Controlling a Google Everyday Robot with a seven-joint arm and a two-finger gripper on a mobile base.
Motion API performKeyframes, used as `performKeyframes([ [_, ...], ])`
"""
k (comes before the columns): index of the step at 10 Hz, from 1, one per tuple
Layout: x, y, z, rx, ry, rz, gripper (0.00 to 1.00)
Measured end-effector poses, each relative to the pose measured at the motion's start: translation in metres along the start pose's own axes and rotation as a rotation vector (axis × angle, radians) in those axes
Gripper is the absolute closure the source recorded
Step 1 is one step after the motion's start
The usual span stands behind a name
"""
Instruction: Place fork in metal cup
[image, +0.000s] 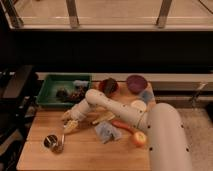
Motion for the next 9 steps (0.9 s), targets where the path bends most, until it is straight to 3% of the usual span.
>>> performKeyframes([
  [3, -0.001, 0.000, -0.001, -0.001, -0.003, 0.001, 0.82],
  [5, -0.008, 0.005, 0.008, -0.016, -0.050, -0.009, 0.98],
  [9, -0.027, 0.003, 0.004, -0.017, -0.074, -0.052, 1.00],
])
